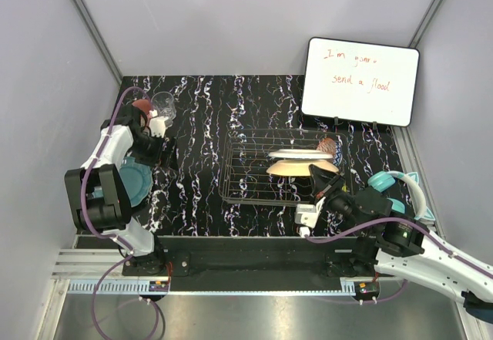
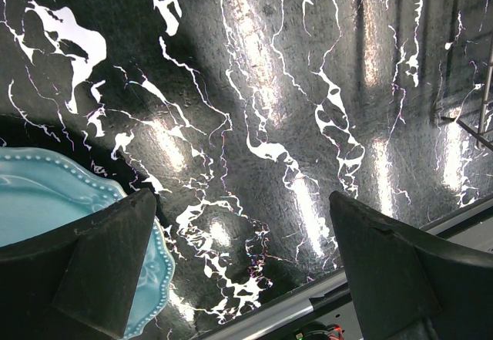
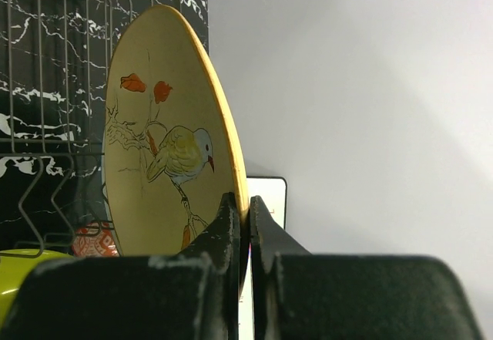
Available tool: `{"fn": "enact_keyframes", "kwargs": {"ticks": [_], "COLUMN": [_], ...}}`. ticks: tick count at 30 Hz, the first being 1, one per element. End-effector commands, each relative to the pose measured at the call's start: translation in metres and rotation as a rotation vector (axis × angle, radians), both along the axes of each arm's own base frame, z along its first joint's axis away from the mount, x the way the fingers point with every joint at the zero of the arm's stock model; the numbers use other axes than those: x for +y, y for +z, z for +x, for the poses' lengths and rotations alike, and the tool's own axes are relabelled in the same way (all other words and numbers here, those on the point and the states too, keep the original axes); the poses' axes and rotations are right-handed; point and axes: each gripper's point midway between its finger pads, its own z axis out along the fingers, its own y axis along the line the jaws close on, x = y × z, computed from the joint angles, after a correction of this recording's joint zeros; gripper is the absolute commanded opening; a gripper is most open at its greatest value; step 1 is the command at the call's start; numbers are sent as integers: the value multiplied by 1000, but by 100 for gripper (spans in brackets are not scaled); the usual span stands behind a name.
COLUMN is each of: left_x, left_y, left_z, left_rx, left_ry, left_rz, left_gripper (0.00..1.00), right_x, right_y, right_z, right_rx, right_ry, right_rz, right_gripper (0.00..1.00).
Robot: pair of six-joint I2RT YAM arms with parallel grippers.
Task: Load the mixed dishes into the dish rack
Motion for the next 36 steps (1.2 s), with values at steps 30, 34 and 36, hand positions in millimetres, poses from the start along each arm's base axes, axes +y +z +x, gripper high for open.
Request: {"fn": "enact_keyframes", "kwargs": {"ticks": [30,34,36], "left_x": [0,-1,-2], "left_y": [8,7,6], "left_z": [10,9,8], "left_rx": [-33,-30,-26], "left_ry": [5,3,5], "left_rz": [-4,-9,-11], "left_gripper": [99,99,99], "right_x": [-19,-13,-12], "right_y": [-18,-28,-31], "right_z": [1,2,3], "right_rx": [87,112,121], "right_ry": [-103,-95,-98], "right_rz": [194,182,182], "right_gripper": [0,0,0]}}
